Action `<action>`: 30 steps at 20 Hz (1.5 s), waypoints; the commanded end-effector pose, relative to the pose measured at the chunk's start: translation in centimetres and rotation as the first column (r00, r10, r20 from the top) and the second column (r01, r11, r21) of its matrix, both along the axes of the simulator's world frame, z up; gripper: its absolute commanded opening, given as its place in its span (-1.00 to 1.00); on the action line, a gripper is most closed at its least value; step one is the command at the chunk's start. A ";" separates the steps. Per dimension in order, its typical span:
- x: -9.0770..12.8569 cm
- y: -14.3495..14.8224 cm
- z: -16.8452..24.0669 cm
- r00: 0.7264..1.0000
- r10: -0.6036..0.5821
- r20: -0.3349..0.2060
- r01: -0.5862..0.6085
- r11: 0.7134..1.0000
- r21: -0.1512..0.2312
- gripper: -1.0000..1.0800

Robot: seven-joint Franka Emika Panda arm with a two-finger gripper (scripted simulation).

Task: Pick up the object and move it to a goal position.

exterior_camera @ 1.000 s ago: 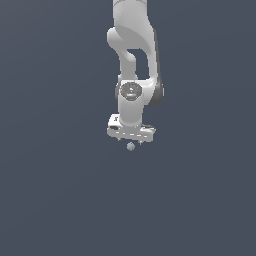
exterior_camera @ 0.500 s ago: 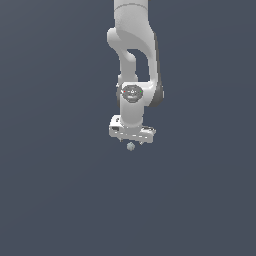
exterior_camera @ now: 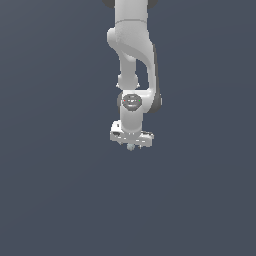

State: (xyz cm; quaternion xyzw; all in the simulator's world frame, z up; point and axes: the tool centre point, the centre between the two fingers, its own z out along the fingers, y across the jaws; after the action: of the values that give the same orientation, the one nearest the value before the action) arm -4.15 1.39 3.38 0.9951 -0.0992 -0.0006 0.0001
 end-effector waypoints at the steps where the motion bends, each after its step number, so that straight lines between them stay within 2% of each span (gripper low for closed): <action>1: 0.0 0.0 -0.9 1.000 -0.001 0.001 0.001 1.000 0.000 0.92; 5: 0.1 0.0 -1.3 1.000 -0.001 0.001 0.001 1.000 0.000 0.92; 6: 0.1 0.0 -1.3 1.000 -0.001 0.001 0.001 1.000 0.000 -1.00; 20: 0.0 0.2 -0.8 1.000 -0.001 0.002 0.001 1.000 0.000 -1.00; 30: -0.6 2.6 4.0 1.000 -0.001 0.002 0.001 1.000 0.000 -1.00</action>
State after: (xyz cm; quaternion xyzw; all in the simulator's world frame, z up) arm -4.68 3.46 6.28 0.9950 -0.0998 -0.0005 0.0001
